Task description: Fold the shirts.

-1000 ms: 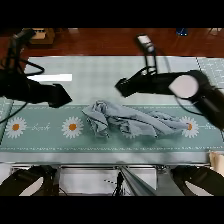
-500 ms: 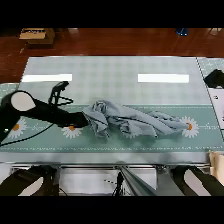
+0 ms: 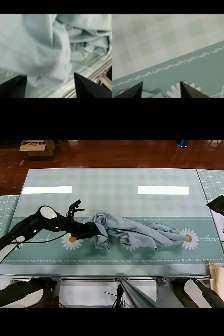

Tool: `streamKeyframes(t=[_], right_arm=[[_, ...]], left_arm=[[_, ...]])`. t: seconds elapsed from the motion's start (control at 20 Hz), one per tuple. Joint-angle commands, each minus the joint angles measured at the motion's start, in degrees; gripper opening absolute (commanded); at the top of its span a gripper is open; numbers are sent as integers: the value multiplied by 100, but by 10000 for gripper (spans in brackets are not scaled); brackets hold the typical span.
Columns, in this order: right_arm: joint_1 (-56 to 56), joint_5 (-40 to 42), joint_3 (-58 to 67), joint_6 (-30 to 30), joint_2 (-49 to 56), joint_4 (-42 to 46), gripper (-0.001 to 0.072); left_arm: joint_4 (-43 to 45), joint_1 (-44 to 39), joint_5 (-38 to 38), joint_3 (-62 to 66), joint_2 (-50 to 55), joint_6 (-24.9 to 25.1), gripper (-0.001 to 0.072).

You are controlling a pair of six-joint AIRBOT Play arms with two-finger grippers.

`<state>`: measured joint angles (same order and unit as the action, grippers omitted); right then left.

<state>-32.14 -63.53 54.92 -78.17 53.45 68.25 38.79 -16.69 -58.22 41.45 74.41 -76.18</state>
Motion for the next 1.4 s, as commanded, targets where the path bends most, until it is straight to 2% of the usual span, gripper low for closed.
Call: streamKeyframes(t=[0.0, 0.05, 0.1, 0.15, 0.2, 0.25, 0.45, 0.7, 0.85, 1.05, 1.1, 1.15, 1.2, 1.35], right_arm=[[-42, -63, -52, 48, -4, -87, 546], [-44, -85, -52, 50, -4, -83, 546], [-42, -149, -55, 133, -4, 76, 537], [-46, -236, -55, 197, -4, 490, 537], [-131, -400, -72, 190, -4, 1069, 526], [-313, -494, -166, 144, -4, 1250, 526], [-1368, -695, -1182, 341, -4, -369, 534], [-1370, -811, -2430, 678, -4, -942, 534], [-1368, -765, -2782, 813, -4, -1075, 533], [-1368, -343, -2940, 1167, -4, -1799, 530], [-1368, -166, -2942, 1165, -4, -1954, 516], [-1368, -20, -2942, 1163, -4, -2070, 455], [-1368, 87, -2942, 1165, -4, -2149, 438], [-1368, 160, -2944, 1169, -4, -2140, 431]], left_arm=[[-177, -138, 107, 302, 498, 157, 653], [-179, -181, 92, 374, 612, 111, 532], [-188, -203, 11, 420, 713, 120, 192], [-197, -203, -129, 452, 782, 197, 29], [-197, -181, -358, 468, 820, 343, 20], [-195, -162, -584, 466, 815, 503, 20], [-192, -151, -918, 466, 730, 831, 20], [-190, -146, -907, 468, 433, 1113, 19], [-190, -142, -831, 468, 227, 1121, 19], [-190, -142, -785, 468, 24, 1123, 19], [-190, -142, -785, 472, -17, 1128, 19], [-190, -142, -782, 479, -46, 1128, 19], [-195, -142, -776, 487, -70, 1161, 19], [-192, -142, -730, 581, -79, 1213, 19]])
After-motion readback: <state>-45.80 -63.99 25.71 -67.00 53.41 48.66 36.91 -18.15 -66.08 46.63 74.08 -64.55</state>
